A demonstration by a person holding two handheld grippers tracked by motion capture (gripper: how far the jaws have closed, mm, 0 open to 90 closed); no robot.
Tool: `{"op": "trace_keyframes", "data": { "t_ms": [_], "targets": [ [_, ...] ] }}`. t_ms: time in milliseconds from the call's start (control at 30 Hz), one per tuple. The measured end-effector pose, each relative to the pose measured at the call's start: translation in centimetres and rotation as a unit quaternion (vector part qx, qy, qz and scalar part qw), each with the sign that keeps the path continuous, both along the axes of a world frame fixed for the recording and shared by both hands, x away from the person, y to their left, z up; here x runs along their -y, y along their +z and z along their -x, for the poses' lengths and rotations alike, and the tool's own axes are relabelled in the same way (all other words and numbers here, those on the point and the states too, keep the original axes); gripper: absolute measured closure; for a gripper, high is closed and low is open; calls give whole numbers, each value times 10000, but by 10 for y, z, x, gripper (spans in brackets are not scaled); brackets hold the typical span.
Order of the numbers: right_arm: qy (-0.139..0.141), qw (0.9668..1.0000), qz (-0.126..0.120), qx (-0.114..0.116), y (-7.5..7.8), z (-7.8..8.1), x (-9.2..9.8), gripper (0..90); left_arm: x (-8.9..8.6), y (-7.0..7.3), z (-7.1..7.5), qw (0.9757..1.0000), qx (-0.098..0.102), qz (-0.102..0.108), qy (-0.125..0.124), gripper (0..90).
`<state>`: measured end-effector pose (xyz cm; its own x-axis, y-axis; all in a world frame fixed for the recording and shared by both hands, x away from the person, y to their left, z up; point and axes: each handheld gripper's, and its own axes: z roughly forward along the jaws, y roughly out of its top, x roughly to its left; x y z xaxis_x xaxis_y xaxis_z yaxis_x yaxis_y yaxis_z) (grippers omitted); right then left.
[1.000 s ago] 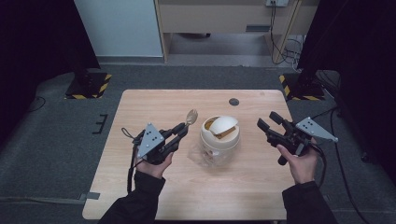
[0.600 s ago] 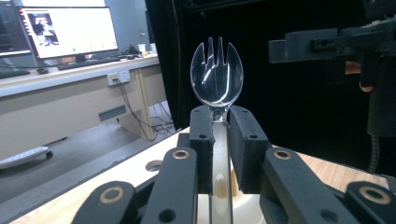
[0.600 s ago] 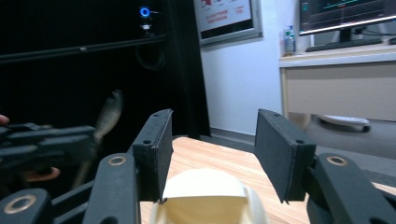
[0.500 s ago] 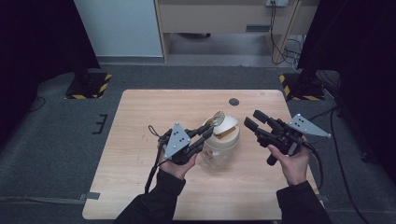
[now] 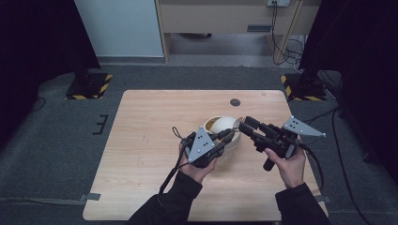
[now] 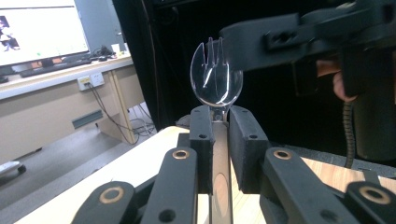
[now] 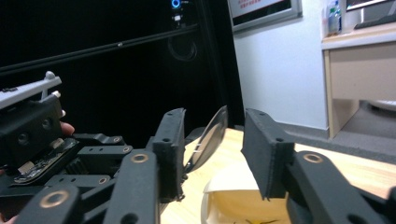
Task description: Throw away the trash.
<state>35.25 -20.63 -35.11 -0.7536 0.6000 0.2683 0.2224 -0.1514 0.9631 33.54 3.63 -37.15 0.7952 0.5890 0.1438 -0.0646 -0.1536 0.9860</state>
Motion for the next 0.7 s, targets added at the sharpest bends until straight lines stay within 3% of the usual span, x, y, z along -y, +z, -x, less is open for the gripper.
{"op": "trace_keyframes", "data": {
  "t_ms": [100,167,267,400,567,700],
  "targets": [
    [107,9999,26,-83,-1,1,-1,746,2,1,1,10000,13,16,-35,797],
    [278,9993,-201,-161,-1,2,0,854,2,0,1,10000,-29,51,-78,804],
    [280,9992,-188,-192,0,2,0,862,-3,0,3,9996,-165,168,-144,794],
    [277,9993,-202,-143,2,3,4,864,-22,-1,9,9994,-284,172,-77,692],
    [175,9996,-226,-14,7,4,9,864,-72,-10,13,9981,-567,-15,261,547],
    [98,9995,-306,36,10,1,11,864,-114,-30,13,9931,-910,-275,681,414]
  ]
}}
